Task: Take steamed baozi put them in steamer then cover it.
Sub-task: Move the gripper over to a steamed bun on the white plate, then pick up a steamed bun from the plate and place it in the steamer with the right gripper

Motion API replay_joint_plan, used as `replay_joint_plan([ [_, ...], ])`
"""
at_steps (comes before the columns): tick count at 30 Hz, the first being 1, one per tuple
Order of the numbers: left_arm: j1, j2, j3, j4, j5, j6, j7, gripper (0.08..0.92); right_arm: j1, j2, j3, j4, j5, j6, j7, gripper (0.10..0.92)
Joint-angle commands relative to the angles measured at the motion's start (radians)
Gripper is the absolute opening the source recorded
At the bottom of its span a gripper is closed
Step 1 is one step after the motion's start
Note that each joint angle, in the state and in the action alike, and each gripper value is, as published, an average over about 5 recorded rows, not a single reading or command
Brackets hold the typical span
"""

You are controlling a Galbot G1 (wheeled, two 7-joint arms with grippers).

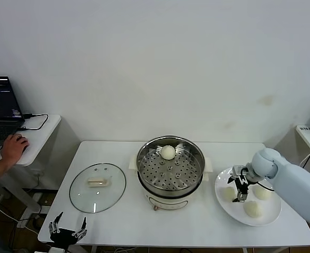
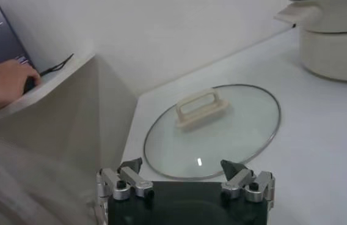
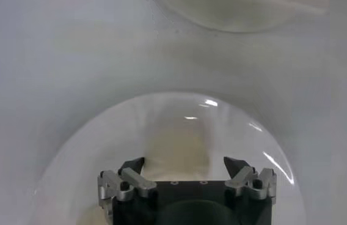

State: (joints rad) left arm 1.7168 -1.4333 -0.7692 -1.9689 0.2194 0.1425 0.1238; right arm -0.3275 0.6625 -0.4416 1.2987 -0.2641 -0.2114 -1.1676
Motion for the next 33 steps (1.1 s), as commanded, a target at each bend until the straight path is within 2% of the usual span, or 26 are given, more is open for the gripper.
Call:
replay_joint_plan([
  [1, 0.0, 0.0, 0.001, 0.002, 0.001, 0.0, -0.001, 0.823, -0.006, 0.003, 0.003, -0.005, -0.009, 0.003, -0.001, 0.822],
  [5, -0.002, 0.0, 0.001, 0.005, 0.001, 0.0, -0.001, 0.823, -0.007, 0.006, 0.004, -0.007, -0.006, 0.002, 0.001, 0.796],
  [10, -0.002, 0.0, 0.001, 0.006, 0.001, -0.001, -0.002, 0.823, -0.01, 0.005, 0.008, -0.008, 0.0, -0.002, -0.002, 0.675],
  [13, -0.002, 0.0, 0.001, 0.007, 0.001, -0.001, -0.002, 0.823, -0.01, 0.001, 0.013, -0.01, 0.0, -0.003, -0.005, 0.642],
  [22, -0.006, -0.004, 0.004, 0.008, 0.004, 0.0, -0.004, 0.823, 0.044, -0.05, 0.004, 0.012, 0.024, -0.003, -0.011, 0.639],
  [28, -0.006, -0.015, 0.013, 0.004, 0.016, -0.002, -0.008, 0.823, 0.313, -0.098, -0.175, 0.069, 0.142, -0.022, -0.042, 0.636],
  [33, -0.007, -0.016, 0.019, -0.001, 0.02, -0.003, -0.012, 0.823, 0.578, -0.072, -0.337, 0.109, 0.275, -0.059, -0.082, 0.636],
])
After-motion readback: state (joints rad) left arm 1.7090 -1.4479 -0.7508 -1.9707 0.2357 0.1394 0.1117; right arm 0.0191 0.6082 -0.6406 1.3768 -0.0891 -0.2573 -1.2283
